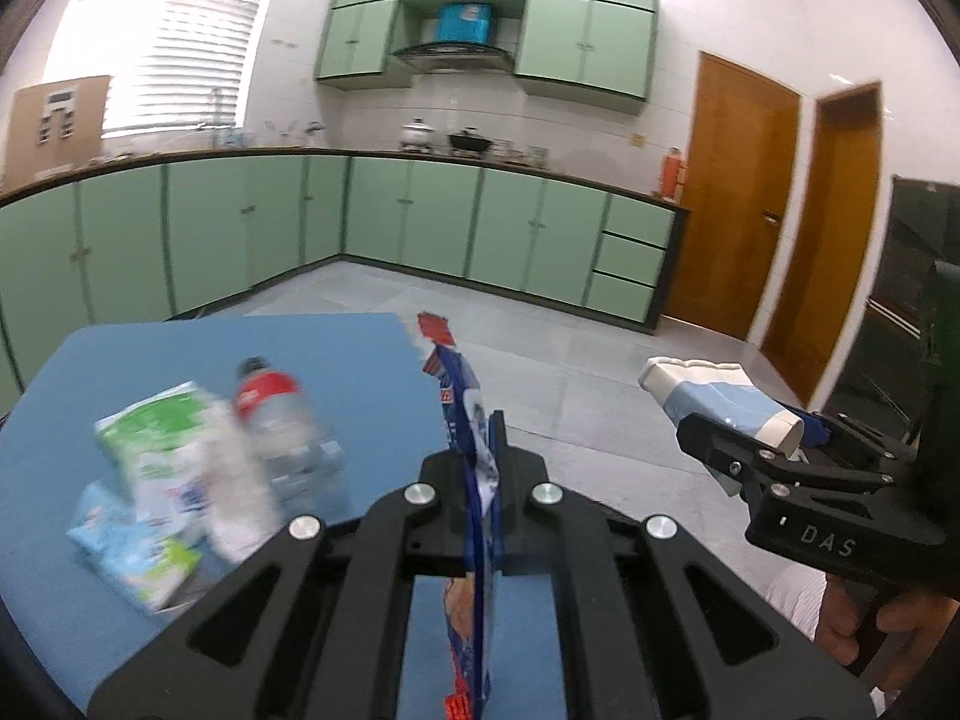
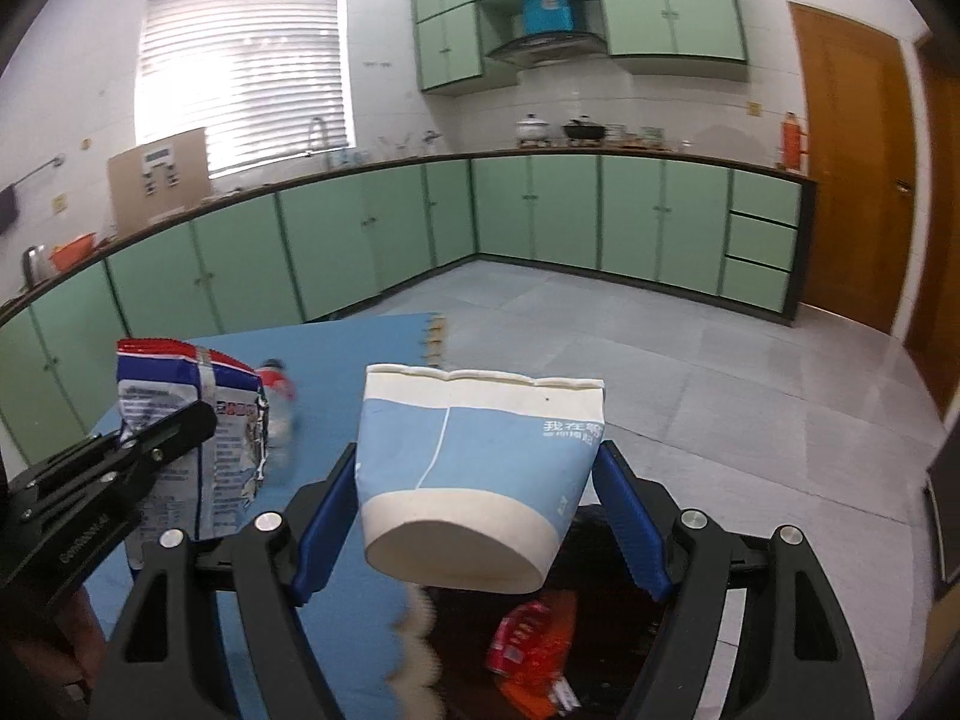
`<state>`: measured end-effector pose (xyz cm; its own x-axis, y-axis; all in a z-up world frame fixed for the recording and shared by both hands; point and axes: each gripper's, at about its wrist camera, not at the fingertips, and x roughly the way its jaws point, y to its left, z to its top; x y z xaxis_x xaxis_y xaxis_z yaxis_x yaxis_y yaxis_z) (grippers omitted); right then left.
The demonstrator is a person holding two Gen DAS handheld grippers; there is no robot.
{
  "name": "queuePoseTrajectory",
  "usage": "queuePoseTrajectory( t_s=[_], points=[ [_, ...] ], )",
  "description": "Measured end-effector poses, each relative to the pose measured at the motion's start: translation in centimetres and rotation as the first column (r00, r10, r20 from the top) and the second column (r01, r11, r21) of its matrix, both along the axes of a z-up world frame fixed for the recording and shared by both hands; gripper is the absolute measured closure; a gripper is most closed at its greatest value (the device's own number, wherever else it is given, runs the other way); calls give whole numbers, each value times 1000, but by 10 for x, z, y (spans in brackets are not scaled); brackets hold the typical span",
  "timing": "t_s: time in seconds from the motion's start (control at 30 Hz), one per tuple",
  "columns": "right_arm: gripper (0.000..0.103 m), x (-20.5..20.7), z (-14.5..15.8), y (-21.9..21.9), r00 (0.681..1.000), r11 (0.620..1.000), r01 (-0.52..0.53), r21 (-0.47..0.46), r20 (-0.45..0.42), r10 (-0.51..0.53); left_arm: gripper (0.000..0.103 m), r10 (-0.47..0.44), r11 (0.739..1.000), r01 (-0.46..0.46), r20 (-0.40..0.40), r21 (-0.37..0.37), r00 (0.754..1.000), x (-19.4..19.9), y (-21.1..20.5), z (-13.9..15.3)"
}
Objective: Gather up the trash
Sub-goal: 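Carry the biscuit bag and paper bowl over the bin and release both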
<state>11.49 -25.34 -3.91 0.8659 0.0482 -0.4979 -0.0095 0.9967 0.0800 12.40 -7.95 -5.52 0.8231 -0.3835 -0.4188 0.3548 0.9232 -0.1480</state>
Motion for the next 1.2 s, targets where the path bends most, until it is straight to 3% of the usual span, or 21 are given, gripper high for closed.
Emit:
queuePoseTrajectory(
  t_s=[0.37, 0.67, 0.7, 0.73, 0.8, 1.2],
  points=[
    [28, -6, -11, -87, 987, 987, 159, -6, -20, -159, 101, -175, 984, 175, -22, -20, 984, 34, -98, -28],
    [28, 6, -47, -117, 976, 980, 201, 6, -91, -199, 98, -199, 980, 197, -103, -26, 975, 63, -120, -68],
    [28, 7, -48, -119, 975, 979, 201, 8, -94, -200, 91, -198, 980, 196, -111, -32, 974, 66, -118, -68],
    [28, 8, -50, -120, 975, 979, 202, 9, -97, -201, 72, -197, 980, 194, -126, -35, 972, 69, -119, -70],
    [28, 10, -52, -122, 974, 979, 203, 14, -102, -201, 52, -194, 981, 190, -125, -43, 973, 73, -119, -70],
    [25, 33, -72, -120, 971, 984, 180, 4, -161, -177, 37, -130, 991, 128, -88, -30, 988, 73, -98, -56]
  ],
)
